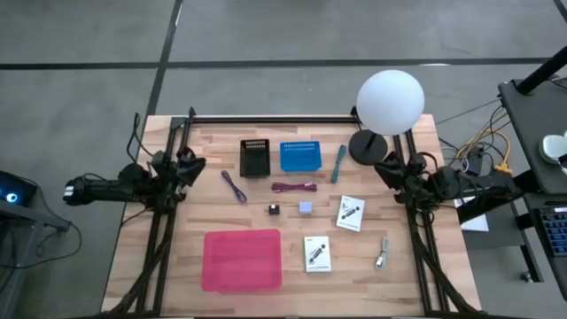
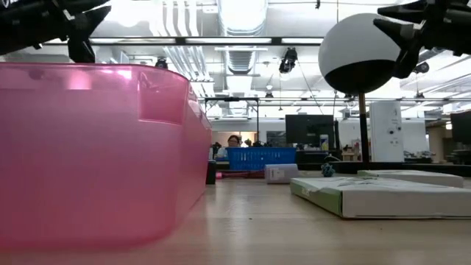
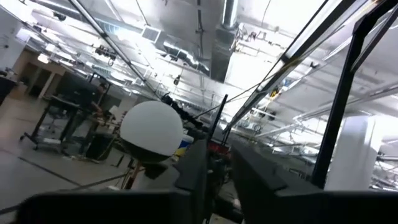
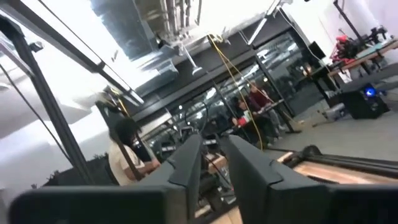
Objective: Pick and place items into bin
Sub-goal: Put the white charger cable into the pink bin
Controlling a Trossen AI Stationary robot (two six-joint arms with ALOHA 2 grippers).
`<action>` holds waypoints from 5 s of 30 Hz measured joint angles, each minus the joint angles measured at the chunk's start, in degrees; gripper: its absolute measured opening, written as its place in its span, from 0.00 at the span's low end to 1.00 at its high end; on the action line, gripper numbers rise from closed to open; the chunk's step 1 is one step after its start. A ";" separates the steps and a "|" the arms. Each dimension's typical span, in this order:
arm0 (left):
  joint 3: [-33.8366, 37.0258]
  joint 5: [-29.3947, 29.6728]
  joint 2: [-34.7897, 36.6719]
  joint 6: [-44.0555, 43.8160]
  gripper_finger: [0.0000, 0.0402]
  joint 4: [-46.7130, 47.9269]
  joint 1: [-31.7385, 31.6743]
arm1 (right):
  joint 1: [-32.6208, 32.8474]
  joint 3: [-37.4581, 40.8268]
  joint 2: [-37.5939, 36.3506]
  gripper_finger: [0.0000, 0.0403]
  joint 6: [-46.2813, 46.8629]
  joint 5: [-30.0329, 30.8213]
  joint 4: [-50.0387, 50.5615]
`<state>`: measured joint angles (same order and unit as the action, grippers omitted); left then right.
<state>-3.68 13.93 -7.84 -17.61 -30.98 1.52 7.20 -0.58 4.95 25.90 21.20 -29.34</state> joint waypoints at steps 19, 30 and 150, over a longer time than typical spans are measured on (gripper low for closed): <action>-2.08 -0.22 -8.70 0.07 0.36 -15.54 0.04 | 0.04 -26.54 18.91 0.42 -2.24 -6.68 27.14; -2.06 -0.21 -9.26 0.06 0.36 -15.59 0.02 | 0.04 -38.92 30.77 0.42 14.42 -12.69 44.59; 1.31 9.59 -8.61 0.03 0.36 -14.98 -0.01 | 31.93 -40.46 81.40 0.31 100.56 -34.98 74.61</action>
<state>-2.37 23.53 -16.45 -17.57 -45.96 1.51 39.13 -41.04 86.36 126.45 -13.78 45.26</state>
